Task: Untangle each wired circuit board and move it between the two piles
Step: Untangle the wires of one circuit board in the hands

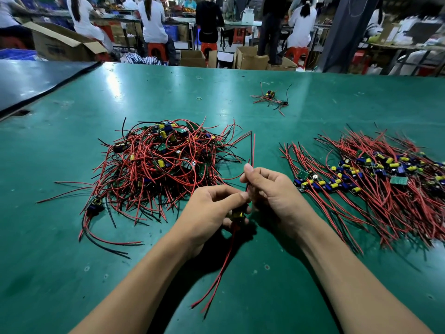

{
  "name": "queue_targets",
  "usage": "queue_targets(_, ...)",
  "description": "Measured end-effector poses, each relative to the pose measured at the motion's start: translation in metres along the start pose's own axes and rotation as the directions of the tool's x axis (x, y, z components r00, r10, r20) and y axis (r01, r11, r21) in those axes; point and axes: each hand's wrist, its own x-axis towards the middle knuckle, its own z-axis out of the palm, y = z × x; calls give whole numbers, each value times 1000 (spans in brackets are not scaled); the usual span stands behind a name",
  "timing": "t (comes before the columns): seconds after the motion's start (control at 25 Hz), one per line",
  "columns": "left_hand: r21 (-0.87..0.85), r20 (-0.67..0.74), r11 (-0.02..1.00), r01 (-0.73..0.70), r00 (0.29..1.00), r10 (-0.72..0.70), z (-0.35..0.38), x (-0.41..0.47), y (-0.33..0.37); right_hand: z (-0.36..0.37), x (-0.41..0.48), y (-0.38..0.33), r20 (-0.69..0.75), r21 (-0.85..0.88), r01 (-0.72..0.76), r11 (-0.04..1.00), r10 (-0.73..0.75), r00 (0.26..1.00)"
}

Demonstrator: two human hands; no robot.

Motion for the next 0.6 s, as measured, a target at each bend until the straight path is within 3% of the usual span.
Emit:
queue_targets(0.2, 11, 33, 999, -43, 999, 43, -2, -2, 0, 0, -5, 5, 190, -88, -44, 995, 60, 980)
queue_targets(0.4, -8, 54, 1000, 29, 998, -29, -4, -4, 4, -11, 2, 4, 155, -247, 89, 965, -51, 987)
queue_targets(0.52, 30, 89, 999, 26, 996, -29, -4, -5, 5, -20, 5, 0, 72, -450, 225, 864, -216, 974)
queue_targets(0.6, 76, 103, 997, 20, 994, -27, -3, -4, 5, -24, 7, -1, -17, -540, 239, 807, -295, 955)
